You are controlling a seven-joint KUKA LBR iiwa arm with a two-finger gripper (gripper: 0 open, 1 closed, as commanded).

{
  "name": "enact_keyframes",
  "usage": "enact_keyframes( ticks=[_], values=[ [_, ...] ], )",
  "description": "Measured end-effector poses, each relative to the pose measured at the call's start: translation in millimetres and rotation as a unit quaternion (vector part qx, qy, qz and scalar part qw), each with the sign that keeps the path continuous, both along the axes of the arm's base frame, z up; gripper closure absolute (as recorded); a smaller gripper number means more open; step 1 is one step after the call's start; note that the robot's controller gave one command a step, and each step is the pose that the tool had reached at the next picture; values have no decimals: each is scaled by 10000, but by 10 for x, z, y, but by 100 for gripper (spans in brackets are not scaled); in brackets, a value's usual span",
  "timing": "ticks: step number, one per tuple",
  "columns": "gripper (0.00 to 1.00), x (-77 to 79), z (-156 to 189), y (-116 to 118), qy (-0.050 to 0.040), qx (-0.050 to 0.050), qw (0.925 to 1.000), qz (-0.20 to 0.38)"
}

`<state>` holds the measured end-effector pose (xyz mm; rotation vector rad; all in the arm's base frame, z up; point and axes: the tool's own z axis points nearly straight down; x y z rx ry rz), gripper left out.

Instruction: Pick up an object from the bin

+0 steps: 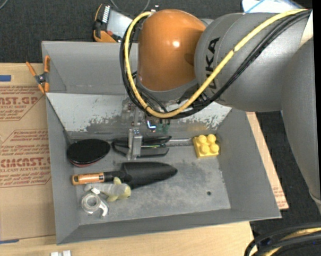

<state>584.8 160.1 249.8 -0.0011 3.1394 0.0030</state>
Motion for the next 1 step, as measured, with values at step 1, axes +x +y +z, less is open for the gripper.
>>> enact_keyframes(
  ticks=[1],
  values=[
    [0, 0, 0, 0, 0, 0, 10000, 0]
  ],
)
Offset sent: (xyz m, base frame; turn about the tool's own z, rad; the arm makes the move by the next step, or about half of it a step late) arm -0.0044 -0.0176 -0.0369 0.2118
